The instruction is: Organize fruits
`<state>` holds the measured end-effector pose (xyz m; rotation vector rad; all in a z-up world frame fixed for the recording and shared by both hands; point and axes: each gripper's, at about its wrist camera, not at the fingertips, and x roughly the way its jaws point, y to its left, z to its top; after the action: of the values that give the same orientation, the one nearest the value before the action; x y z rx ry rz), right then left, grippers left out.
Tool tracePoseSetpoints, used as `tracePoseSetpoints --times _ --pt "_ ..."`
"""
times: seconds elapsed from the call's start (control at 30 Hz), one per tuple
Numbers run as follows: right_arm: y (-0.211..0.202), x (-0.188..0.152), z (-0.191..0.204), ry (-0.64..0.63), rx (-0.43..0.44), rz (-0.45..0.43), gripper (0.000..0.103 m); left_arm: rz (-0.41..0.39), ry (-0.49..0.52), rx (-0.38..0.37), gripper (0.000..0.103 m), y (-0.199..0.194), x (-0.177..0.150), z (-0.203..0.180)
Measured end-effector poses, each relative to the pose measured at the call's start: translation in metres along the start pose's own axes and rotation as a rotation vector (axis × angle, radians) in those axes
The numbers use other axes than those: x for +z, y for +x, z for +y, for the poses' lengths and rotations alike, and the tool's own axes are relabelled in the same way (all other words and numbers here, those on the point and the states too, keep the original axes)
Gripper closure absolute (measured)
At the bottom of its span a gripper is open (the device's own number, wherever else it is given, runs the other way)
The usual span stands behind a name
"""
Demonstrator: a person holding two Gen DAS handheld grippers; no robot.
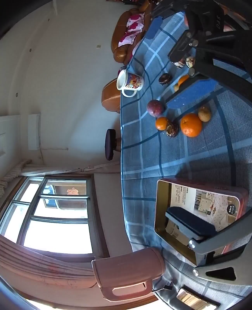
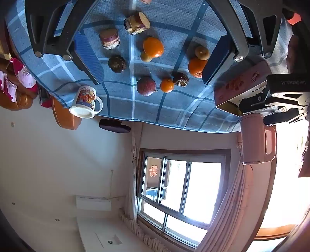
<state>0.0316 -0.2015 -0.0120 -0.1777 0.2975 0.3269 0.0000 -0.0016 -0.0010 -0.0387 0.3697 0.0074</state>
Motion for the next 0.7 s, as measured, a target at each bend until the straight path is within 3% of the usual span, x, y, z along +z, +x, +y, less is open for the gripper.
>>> tracePoseSetpoints --times 0.7 --pt "-0.005 -0.005 -0.007 0.015 -0.009 -0.014 0.001 -0.001 0.024 0.014 0.000 0.002 -0.006 -0.005"
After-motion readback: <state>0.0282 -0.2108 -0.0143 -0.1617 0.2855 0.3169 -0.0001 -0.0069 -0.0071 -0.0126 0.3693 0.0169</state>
